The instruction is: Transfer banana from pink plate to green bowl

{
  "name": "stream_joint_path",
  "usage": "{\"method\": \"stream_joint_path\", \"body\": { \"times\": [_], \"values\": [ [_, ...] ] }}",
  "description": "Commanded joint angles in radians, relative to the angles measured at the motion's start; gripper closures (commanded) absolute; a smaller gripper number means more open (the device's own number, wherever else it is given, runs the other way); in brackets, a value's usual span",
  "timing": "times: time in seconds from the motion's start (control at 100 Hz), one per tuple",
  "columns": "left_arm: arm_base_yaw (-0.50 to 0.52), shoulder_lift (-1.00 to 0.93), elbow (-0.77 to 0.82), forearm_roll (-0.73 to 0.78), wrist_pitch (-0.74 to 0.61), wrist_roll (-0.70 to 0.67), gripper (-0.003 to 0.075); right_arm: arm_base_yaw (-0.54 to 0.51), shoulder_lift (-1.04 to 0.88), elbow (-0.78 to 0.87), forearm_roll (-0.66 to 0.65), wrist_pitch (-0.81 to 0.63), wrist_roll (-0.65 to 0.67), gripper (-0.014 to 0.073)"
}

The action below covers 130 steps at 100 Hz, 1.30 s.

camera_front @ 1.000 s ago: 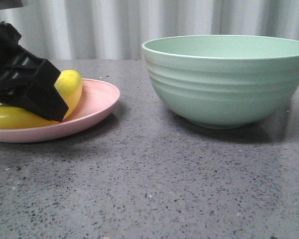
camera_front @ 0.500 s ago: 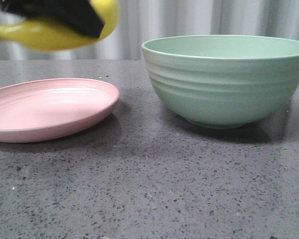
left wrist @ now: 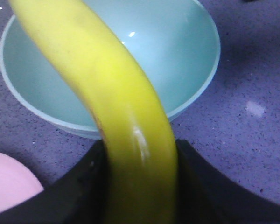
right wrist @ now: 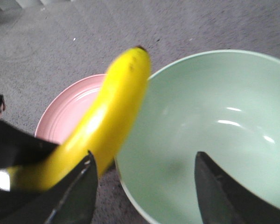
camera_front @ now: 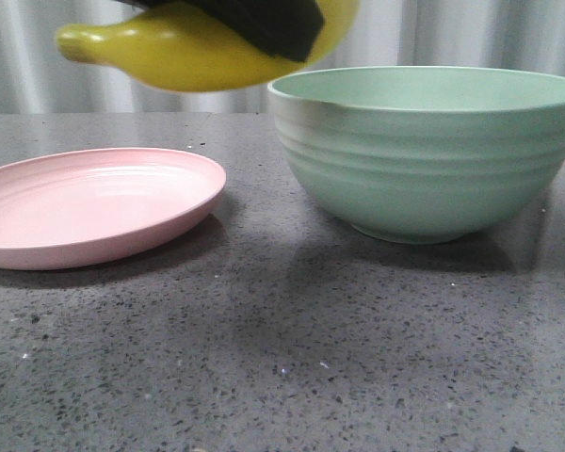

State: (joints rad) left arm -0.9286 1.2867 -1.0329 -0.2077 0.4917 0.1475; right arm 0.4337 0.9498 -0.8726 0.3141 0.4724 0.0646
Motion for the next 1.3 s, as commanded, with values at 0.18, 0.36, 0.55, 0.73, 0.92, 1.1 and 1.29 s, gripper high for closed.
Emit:
{"method": "stream_joint_path", "body": {
  "times": [0.18, 0.36, 0.55, 0.73, 0.92, 1.1, 1.29],
  "values": [
    [-0.032, -0.006, -0.037, -0.009, -0.08, 0.001, 0.0741, 0.024, 0.208, -0.115, 0.122, -0.105, -0.001, 0.0208],
    [-0.032, -0.006, -0.037, -0.009, -0.082, 0.001, 0.0741, 0.024, 0.269, -0.14, 0.201, -0.096, -0.001, 0.0208],
    [-0.032, -0.006, -0.037, -0.009, -0.082, 0.001, 0.0741, 0.024, 0.281, -0.147, 0.227, -0.097, -0.001, 0.0214],
    [-0.032, -0.006, -0.037, -0.007, -0.085, 0.001, 0.0701, 0.024, 0.281, -0.147, 0.227, -0.086, -0.001, 0.0496],
    [-0.032, -0.006, -0.037, -0.005, -0.1, 0.001, 0.0353, 0.024, 0.281, -0.147, 0.227, -0.085, -0.001, 0.0664],
    [-0.023, -0.053, -0.037, 0.049, -0.122, -0.002, 0.025, 0.008, 0.265, -0.15, 0.224, -0.123, -0.015, 0.0664],
    [-0.014, -0.127, -0.037, 0.049, -0.154, -0.003, 0.025, -0.061, 0.24, -0.229, 0.209, -0.123, -0.076, 0.0664]
  ]
}}
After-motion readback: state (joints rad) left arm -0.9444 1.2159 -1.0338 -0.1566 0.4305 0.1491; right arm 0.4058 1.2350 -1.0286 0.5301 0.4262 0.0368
